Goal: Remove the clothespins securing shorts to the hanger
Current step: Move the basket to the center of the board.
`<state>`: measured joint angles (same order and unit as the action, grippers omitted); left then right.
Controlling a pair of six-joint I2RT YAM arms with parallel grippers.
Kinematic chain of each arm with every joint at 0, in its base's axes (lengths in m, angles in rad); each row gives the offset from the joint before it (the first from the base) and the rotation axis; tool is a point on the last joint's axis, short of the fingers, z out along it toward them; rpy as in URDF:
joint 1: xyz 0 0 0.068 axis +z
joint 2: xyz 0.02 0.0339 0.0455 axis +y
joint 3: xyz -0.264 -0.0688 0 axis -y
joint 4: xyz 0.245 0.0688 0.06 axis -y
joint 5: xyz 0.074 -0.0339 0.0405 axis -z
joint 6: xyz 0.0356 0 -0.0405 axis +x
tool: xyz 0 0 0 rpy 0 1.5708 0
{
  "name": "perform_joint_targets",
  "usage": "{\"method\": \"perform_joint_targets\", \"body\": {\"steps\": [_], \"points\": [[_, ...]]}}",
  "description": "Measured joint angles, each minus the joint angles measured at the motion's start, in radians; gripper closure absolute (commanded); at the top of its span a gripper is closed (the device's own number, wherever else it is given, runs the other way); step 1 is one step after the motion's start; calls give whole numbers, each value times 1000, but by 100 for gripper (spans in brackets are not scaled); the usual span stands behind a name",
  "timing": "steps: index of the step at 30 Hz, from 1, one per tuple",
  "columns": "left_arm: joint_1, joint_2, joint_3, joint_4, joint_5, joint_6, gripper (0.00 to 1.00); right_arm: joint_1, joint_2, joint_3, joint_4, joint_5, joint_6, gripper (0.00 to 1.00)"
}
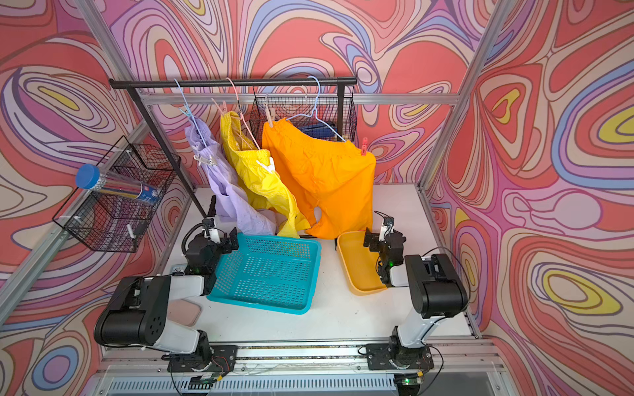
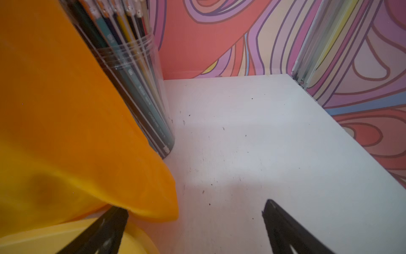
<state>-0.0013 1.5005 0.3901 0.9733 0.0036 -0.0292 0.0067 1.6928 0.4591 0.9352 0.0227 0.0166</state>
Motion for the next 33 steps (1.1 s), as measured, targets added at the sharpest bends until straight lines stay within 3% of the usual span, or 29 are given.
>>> {"method": "perform_joint_targets", "body": {"steps": [17, 25, 33], "points": [[0, 0, 0, 1, 10, 3, 0, 0, 0, 0, 0, 0, 0, 2], [-2, -2, -34, 78, 66, 19, 0, 0, 0, -1, 11, 7, -1, 2], [-6, -145, -167, 94, 40, 18, 0, 5, -8, -53, 94, 35, -6, 2]]}}
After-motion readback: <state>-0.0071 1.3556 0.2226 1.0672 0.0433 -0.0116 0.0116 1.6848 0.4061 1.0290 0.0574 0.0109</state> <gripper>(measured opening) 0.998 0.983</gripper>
